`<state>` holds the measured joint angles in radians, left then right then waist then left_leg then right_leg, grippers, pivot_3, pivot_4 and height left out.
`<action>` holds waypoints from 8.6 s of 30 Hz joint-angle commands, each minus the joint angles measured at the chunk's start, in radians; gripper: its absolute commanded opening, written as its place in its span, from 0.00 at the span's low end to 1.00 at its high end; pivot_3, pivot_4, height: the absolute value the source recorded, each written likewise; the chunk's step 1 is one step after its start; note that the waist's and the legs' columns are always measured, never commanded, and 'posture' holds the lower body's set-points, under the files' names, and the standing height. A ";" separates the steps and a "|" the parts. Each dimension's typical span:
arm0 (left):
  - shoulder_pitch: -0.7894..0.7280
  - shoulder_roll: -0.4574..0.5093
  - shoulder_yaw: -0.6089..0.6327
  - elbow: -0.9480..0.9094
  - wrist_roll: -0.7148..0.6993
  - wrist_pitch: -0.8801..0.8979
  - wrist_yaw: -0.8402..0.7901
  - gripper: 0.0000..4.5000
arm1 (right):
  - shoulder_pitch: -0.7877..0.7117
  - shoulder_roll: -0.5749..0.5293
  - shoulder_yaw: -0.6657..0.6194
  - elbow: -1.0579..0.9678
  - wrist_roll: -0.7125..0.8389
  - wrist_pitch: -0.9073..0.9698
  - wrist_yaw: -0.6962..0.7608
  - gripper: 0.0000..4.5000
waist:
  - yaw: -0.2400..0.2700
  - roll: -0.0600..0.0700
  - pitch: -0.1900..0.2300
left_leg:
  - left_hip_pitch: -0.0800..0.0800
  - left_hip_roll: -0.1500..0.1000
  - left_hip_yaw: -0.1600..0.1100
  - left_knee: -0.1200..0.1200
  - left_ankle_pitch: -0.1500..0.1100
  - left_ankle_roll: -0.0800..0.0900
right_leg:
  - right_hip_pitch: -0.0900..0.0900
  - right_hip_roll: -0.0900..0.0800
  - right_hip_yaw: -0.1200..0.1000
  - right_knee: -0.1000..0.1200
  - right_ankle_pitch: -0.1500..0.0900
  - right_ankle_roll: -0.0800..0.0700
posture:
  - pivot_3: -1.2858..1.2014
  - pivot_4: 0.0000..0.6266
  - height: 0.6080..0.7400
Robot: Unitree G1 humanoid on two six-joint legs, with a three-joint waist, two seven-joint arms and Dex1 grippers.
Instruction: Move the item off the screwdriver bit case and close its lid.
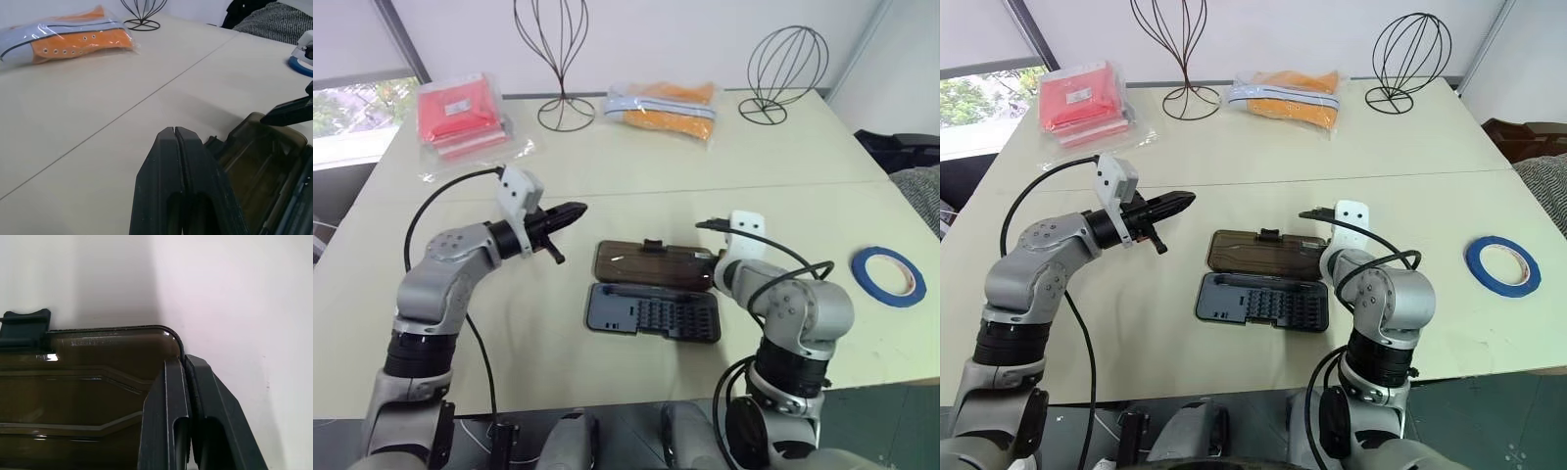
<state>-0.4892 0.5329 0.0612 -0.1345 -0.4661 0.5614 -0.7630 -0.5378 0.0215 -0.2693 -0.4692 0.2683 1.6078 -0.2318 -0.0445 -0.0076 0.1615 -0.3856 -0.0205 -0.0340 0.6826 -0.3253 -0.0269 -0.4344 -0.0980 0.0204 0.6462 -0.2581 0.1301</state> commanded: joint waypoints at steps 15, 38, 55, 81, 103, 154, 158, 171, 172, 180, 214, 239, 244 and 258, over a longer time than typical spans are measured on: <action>-0.018 0.013 0.013 -0.021 -0.002 -0.016 -0.005 0.00 | 0.023 -0.126 0.031 -0.002 0.497 0.007 -0.250 0.01 | 0.000 0.000 0.000 | 0.000 0.000 0.000 0.000 -0.002 0.004 | 0.000 0.000 0.000 0.000 0.000 0.000 | 0.52 0.24 1.00; -0.009 0.024 0.004 -0.026 -0.012 -0.006 -0.033 0.00 | -0.007 -0.244 -0.002 0.127 1.029 0.007 -0.702 0.78 | 0.001 0.000 0.000 | -0.001 0.000 0.000 0.000 -0.003 0.005 | 0.000 0.000 0.000 -0.001 0.000 0.000 | 0.52 0.24 1.00; 0.092 0.181 -0.144 -0.143 -0.110 0.023 -0.440 0.00 | -0.144 -0.510 0.140 0.034 0.831 -0.171 -0.153 0.99 | 0.001 0.000 0.001 | -0.001 0.001 0.001 0.000 -0.004 0.007 | 0.001 0.000 0.000 -0.003 0.000 0.000 | 0.52 0.24 1.00; 0.294 0.113 -0.343 0.129 0.188 -0.379 -0.499 0.00 | -0.237 -0.825 0.724 0.313 0.115 -0.804 0.974 0.99 | 0.028 0.001 0.001 | 0.004 0.001 0.001 0.000 -0.004 0.007 | 0.009 0.000 0.000 -0.014 0.000 0.000 | 0.52 0.24 1.00; 0.298 0.114 -0.329 0.124 0.187 -0.389 -0.460 0.00 | -0.266 -0.681 0.740 0.665 -0.201 -1.051 1.204 0.48 | 0.028 0.001 0.000 | 0.011 0.001 0.002 0.000 -0.004 0.007 | 0.015 0.000 0.000 -0.014 0.000 0.000 | 0.52 0.24 1.00; -0.010 0.086 0.033 0.202 -0.131 0.031 -0.259 0.00 | 0.038 -0.664 0.571 -0.046 -0.549 -1.096 1.009 0.01 | 0.030 -0.001 0.000 | 0.006 0.001 0.001 0.000 -0.004 0.007 | 0.010 0.001 -0.002 -0.013 0.000 0.000 | 0.52 0.24 1.00; -0.072 0.058 0.051 0.285 -0.137 0.041 -0.222 0.00 | 0.040 -0.663 0.574 -0.056 -0.549 -1.086 1.008 0.01 | 0.030 -0.002 0.000 | 0.006 0.001 0.001 0.000 -0.003 0.006 | 0.010 0.001 -0.002 -0.014 0.000 0.000 | 0.52 0.24 1.00; -0.126 -0.019 -0.059 0.427 0.021 -0.108 -0.217 0.00 | 0.043 -0.665 0.594 -0.069 -0.549 -1.073 1.019 0.01 | 0.030 -0.003 0.001 | 0.005 0.001 0.001 0.000 -0.001 0.002 | 0.009 0.001 -0.002 -0.014 0.000 0.000 | 0.52 0.24 1.00; -0.122 -0.022 -0.073 0.428 0.028 -0.117 -0.234 0.00 | 0.042 -0.665 0.594 -0.068 -0.549 -1.073 1.019 0.01 | 0.030 -0.003 0.001 | 0.005 0.001 0.002 0.000 -0.001 0.002 | 0.009 0.001 -0.002 -0.014 0.000 0.000 | 0.52 0.24 1.00; -0.126 -0.046 -0.125 0.467 0.073 -0.168 -0.323 0.00 | 0.037 -0.668 0.597 -0.066 -0.551 -1.074 1.026 0.01 | 0.030 -0.003 0.001 | 0.005 0.001 0.002 0.000 -0.001 0.002 | 0.009 0.001 -0.002 -0.014 0.000 0.000 | 0.52 0.24 1.00; -0.119 0.039 -0.221 0.304 0.048 -0.094 -0.674 0.00 | 0.077 -0.939 0.038 -0.370 0.042 -0.440 1.198 0.87 | 0.033 -0.003 0.001 | 0.003 0.001 0.001 0.001 -0.004 0.008 | 0.009 0.000 -0.002 -0.014 0.000 0.000 | 0.52 0.24 1.00; -0.028 0.083 -0.400 0.350 0.184 -0.312 -0.772 0.00 | 0.182 -0.808 0.109 -0.296 0.404 -0.467 1.119 0.87 | 0.035 -0.001 -0.001 | 0.017 0.001 0.000 0.001 -0.006 0.010 | 0.025 0.000 -0.002 -0.017 0.000 -0.001 | 0.52 0.24 1.00; -0.098 0.063 -0.333 0.285 0.088 -0.163 -0.744 0.00 | 0.243 -0.829 0.133 -0.333 0.504 -0.488 1.157 0.82 | 0.035 -0.002 0.000 | 0.014 0.001 -0.002 0.001 -0.006 0.010 | 0.023 0.000 -0.002 -0.016 0.000 0.000 | 0.52 0.24 1.00; -0.248 -0.056 -0.359 0.466 0.174 -0.217 -0.690 0.00 | 0.323 -0.810 0.471 -0.260 0.390 -0.646 1.123 0.01 | 0.033 -0.004 0.001 | 0.011 0.001 0.000 0.001 -0.006 0.010 | 0.020 0.001 -0.003 -0.016 0.000 0.000 | 0.52 0.24 1.00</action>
<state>-0.7165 0.4763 -0.3016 0.3321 -0.3028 0.3750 -1.4550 -0.2129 -0.7916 0.1951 -0.7233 0.6744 0.9930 0.8962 -0.0114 -0.0116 0.1624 -0.3746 -0.0199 -0.0343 0.6837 -0.3310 -0.0168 -0.4153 -0.0974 0.0179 0.6303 -0.2583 0.1300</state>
